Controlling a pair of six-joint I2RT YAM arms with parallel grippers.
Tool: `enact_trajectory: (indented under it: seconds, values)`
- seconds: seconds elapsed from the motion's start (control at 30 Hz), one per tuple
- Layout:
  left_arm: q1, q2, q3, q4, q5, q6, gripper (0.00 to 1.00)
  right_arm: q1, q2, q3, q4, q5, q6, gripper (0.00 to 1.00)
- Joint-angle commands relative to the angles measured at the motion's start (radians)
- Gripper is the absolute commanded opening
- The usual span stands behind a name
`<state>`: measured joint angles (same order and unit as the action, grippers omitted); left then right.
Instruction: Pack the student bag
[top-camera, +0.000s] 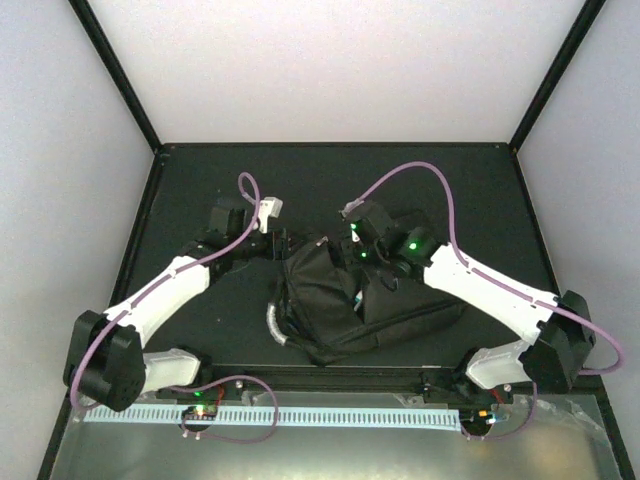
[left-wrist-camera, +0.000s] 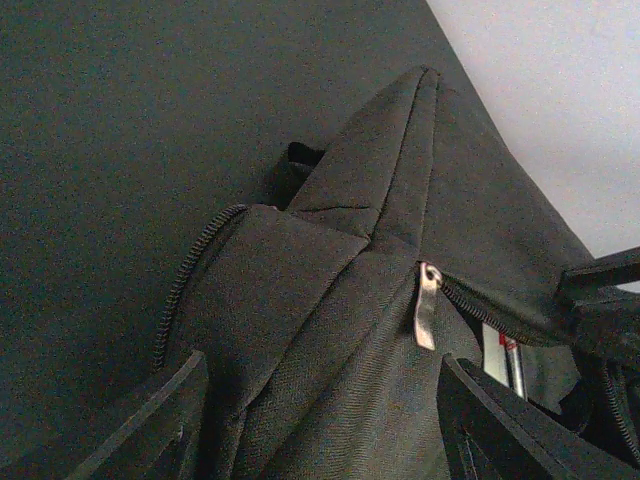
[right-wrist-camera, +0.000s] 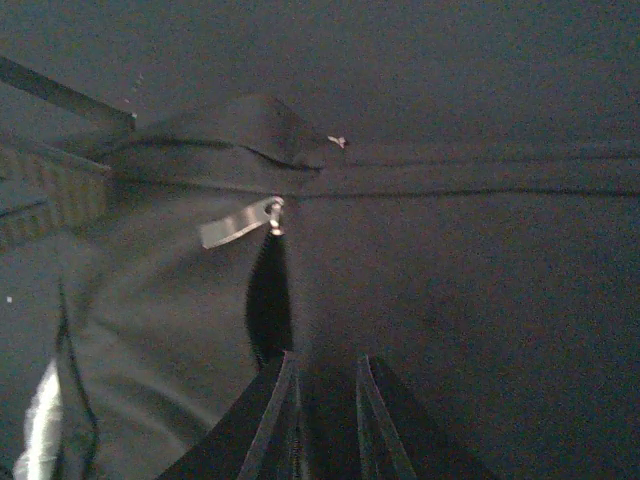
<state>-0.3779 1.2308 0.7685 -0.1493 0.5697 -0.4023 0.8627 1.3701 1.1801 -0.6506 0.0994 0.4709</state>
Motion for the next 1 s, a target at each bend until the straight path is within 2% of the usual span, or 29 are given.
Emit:
enact_trajectory:
  seconds: [0.0, 0.27, 0.4, 0.47, 0.6, 0.8, 0.87, 0.97]
  values:
    - [0.020, -0.010, -0.010, -0.021, -0.009, 0.014, 0.65, 0.001, 0.007, -0.064, 0.074, 0.029, 0.023, 0.22]
    - [0.081, -0.012, -0.028, -0.023, 0.011, 0.013, 0.71, 0.001, 0.016, -0.160, 0.248, -0.123, 0.047, 0.26]
    - [0.089, 0.004, -0.040, -0.001, 0.050, 0.012, 0.72, 0.001, 0.039, -0.121, 0.234, -0.109, 0.024, 0.28]
    - [0.089, 0.032, -0.036, 0.012, 0.095, 0.012, 0.70, 0.002, 0.054, -0.094, 0.221, -0.099, 0.007, 0.31]
    - [0.089, 0.093, -0.034, 0.053, 0.172, 0.004, 0.56, 0.002, 0.076, -0.047, 0.190, -0.042, -0.037, 0.44]
    - [0.089, 0.108, -0.048, 0.089, 0.201, -0.007, 0.44, 0.004, 0.142, 0.043, 0.129, 0.008, -0.166, 0.58]
    - [0.089, 0.121, -0.050, 0.098, 0.221, -0.007, 0.35, 0.008, 0.183, 0.087, 0.097, 0.033, -0.197, 0.64]
    - [0.089, 0.152, -0.047, 0.107, 0.256, -0.005, 0.15, 0.012, 0.228, 0.147, 0.057, 0.058, -0.245, 0.67]
